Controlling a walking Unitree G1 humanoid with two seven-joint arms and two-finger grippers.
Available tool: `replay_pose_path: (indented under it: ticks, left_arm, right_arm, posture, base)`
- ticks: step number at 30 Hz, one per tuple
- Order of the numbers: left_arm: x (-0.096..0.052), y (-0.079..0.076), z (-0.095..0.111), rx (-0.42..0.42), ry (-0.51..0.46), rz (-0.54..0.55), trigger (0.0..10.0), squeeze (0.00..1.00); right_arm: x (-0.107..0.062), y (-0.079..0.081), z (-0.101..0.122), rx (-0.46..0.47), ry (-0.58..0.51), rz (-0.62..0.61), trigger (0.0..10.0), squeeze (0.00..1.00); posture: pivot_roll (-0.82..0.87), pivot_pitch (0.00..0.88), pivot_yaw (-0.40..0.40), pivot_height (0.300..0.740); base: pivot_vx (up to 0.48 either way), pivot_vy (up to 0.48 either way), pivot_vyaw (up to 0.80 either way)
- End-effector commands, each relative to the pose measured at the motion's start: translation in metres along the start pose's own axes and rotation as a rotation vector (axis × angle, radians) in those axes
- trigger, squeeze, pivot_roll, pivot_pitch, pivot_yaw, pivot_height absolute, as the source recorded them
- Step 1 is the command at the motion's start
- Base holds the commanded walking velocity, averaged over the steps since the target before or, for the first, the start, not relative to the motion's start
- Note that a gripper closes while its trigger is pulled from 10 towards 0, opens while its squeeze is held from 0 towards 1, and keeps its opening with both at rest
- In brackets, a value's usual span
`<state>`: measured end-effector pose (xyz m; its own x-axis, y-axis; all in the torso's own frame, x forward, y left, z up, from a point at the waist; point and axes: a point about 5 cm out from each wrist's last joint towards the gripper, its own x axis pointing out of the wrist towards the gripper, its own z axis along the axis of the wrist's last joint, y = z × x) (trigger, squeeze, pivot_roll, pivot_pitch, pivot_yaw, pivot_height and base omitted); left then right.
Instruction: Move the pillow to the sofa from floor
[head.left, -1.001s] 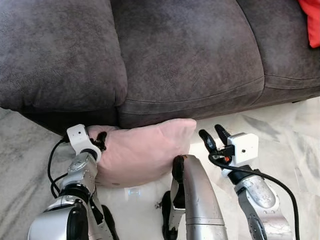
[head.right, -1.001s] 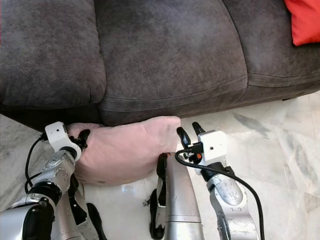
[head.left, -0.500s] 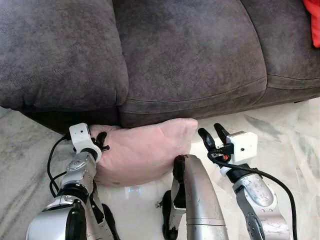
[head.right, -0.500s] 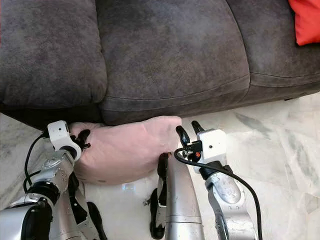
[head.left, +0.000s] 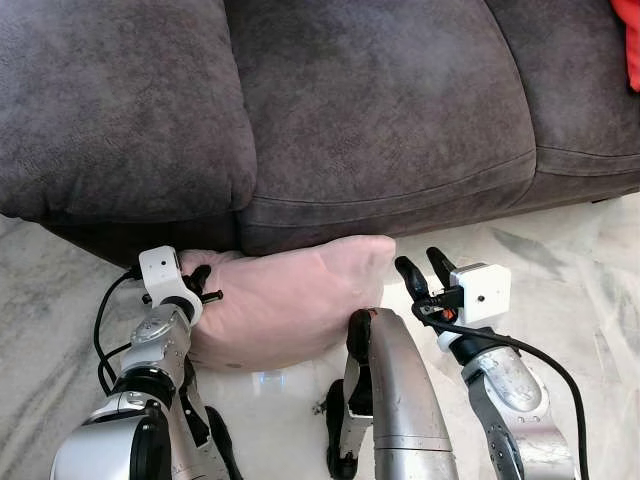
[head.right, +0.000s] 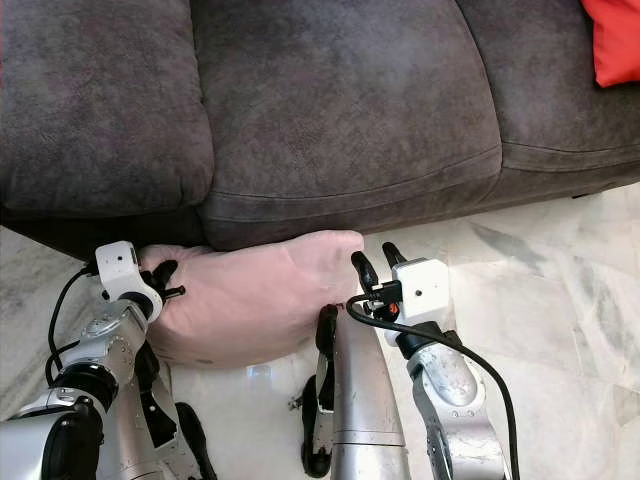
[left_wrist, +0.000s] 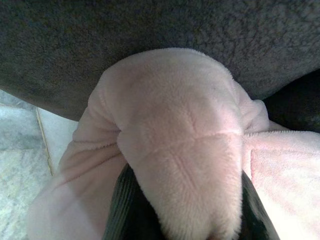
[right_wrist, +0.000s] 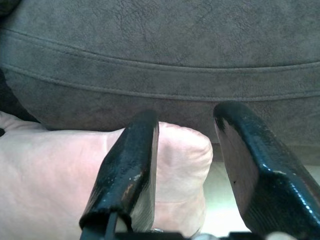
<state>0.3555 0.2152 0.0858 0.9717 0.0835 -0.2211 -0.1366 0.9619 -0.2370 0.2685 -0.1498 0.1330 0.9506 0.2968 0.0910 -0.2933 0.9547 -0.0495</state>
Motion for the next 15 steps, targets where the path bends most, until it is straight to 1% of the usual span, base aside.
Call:
replay_pose_path:
  ticks: [1, 11, 14, 15]
  left_arm:
    - [-0.0031, 0.0045, -0.0081, 0.008, 0.028, 0.015, 0.0, 0.00]
    - [-0.0036, 0.0046, -0.0087, 0.013, 0.028, 0.006, 0.0, 0.00]
    - [-0.0035, 0.0041, -0.0074, 0.031, 0.018, 0.006, 0.0, 0.00]
    - [-0.0038, 0.0018, -0.0058, 0.053, -0.001, -0.006, 0.0, 0.00]
  right_arm:
    - [-0.0046, -0.0004, -0.0082, 0.008, 0.029, -0.009, 10.0, 0.00]
    - [-0.0010, 0.0016, -0.0095, 0.015, 0.022, -0.011, 10.0, 0.00]
    - [0.0011, 0.0024, -0.0111, 0.019, 0.023, -0.012, 10.0, 0.00]
    - [0.0022, 0.0027, -0.0121, 0.021, 0.023, -0.014, 10.0, 0.00]
  posture:
    - [-0.08, 0.399, -0.137, 0.470]
    - [-0.07, 0.391, -0.127, 0.470]
    - [-0.06, 0.382, -0.118, 0.470]
    - [-0.06, 0.378, -0.115, 0.470]
  base:
    - [0.000, 0.000, 0.00]
    - [0.000, 0.000, 0.00]
    - [0.000, 0.000, 0.00]
    - [0.000, 0.000, 0.00]
